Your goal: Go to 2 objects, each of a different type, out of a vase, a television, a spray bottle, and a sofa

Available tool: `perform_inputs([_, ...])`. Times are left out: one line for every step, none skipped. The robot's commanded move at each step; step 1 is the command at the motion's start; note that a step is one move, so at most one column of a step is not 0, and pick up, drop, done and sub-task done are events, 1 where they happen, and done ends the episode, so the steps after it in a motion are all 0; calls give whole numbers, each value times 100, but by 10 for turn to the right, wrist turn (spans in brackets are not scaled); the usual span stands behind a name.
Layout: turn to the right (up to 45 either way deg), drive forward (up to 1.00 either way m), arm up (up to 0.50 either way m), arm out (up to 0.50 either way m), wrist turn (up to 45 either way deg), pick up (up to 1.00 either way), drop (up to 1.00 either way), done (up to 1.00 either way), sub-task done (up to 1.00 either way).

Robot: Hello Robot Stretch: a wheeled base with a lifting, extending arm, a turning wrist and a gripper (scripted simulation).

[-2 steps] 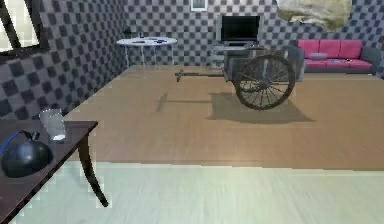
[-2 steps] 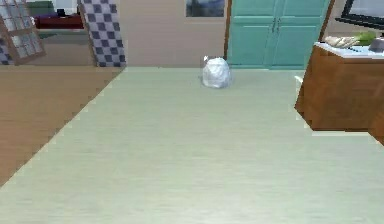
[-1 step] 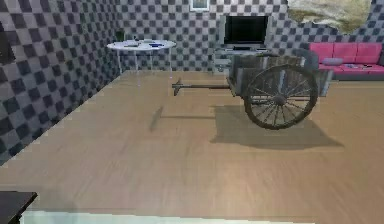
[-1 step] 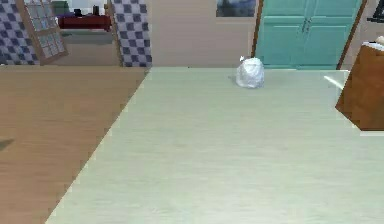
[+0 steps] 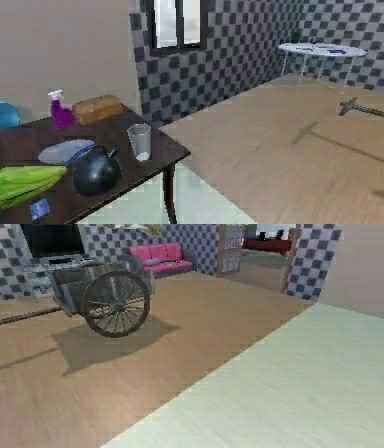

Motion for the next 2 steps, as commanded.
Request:
perform_inputs([-330,0,0,0,0,0,0,0,0])
perform_inputs([0,0,0,0,0,0,0,100,0])
